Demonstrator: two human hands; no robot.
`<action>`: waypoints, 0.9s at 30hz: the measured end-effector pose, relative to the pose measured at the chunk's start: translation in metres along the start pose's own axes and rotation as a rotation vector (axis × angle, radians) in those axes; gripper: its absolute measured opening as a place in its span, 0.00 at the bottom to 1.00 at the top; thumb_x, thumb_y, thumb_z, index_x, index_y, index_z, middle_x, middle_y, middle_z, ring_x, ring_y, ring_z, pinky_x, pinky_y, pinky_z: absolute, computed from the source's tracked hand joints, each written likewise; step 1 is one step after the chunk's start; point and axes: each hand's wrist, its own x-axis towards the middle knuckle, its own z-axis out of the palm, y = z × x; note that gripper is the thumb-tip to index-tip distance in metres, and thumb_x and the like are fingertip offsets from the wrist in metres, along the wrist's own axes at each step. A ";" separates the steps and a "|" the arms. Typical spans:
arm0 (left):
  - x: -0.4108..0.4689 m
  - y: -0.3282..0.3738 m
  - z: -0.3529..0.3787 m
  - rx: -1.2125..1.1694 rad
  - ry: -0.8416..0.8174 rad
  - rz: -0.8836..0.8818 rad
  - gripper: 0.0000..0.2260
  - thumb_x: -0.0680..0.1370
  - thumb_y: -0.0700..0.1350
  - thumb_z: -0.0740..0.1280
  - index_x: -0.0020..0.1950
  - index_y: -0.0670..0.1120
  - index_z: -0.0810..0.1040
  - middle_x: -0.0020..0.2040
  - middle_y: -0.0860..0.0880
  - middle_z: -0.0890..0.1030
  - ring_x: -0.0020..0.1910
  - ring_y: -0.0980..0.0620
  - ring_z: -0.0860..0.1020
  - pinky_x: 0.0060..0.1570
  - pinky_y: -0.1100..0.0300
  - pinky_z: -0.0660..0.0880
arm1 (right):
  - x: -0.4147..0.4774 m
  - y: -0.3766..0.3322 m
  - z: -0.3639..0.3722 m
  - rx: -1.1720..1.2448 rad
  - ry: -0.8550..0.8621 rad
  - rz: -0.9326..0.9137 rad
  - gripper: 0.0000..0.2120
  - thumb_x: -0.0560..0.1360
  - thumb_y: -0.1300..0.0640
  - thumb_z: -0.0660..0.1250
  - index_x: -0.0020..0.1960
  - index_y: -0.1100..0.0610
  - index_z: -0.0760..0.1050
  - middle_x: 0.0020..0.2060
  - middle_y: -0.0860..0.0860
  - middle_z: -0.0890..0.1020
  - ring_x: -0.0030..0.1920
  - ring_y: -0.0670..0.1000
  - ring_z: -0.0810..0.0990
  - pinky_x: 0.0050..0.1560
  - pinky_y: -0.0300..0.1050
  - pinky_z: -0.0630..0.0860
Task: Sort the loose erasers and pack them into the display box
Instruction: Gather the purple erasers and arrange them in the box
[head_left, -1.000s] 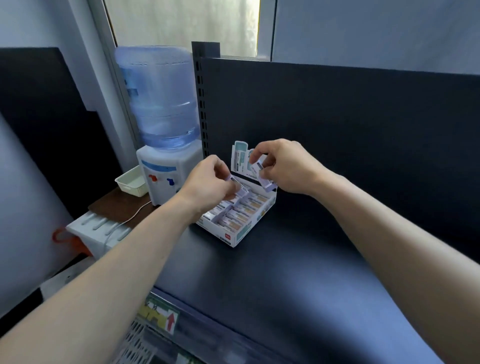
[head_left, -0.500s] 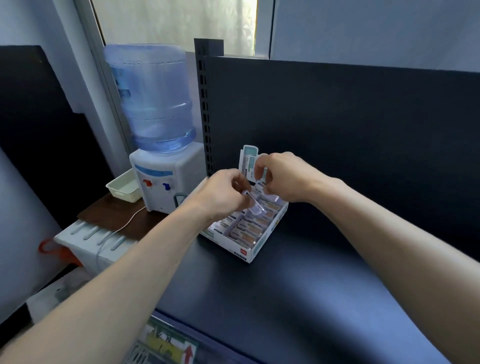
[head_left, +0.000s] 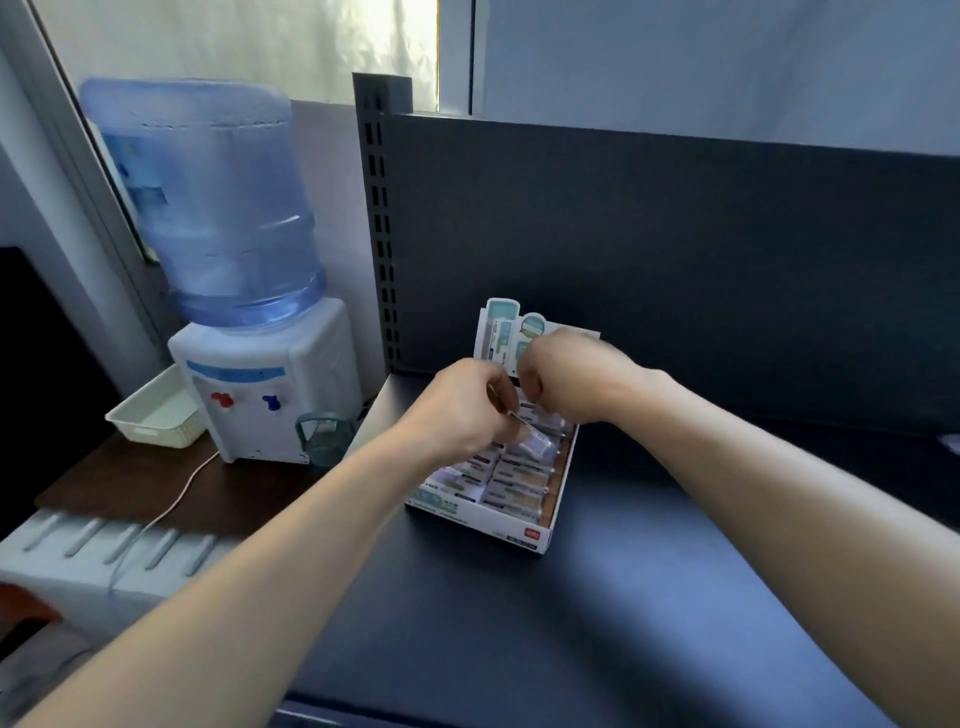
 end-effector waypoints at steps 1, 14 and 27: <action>0.001 -0.001 0.001 0.007 -0.010 0.007 0.11 0.66 0.39 0.77 0.36 0.47 0.75 0.33 0.51 0.77 0.33 0.53 0.74 0.33 0.62 0.71 | 0.000 -0.001 0.000 -0.021 0.018 0.016 0.11 0.74 0.66 0.64 0.52 0.57 0.80 0.48 0.54 0.81 0.46 0.56 0.79 0.38 0.44 0.73; 0.009 0.007 0.005 0.255 -0.143 0.123 0.10 0.70 0.40 0.73 0.49 0.44 0.80 0.42 0.51 0.75 0.44 0.52 0.74 0.45 0.59 0.73 | -0.020 0.011 -0.012 0.046 0.184 0.171 0.07 0.74 0.62 0.65 0.49 0.55 0.79 0.42 0.51 0.76 0.39 0.54 0.74 0.31 0.39 0.65; 0.016 0.019 0.001 0.321 -0.036 0.193 0.04 0.73 0.41 0.70 0.47 0.44 0.81 0.45 0.49 0.80 0.46 0.50 0.78 0.43 0.59 0.73 | -0.050 0.025 -0.012 0.095 0.195 0.294 0.03 0.75 0.58 0.65 0.46 0.53 0.78 0.42 0.52 0.76 0.42 0.56 0.76 0.39 0.43 0.69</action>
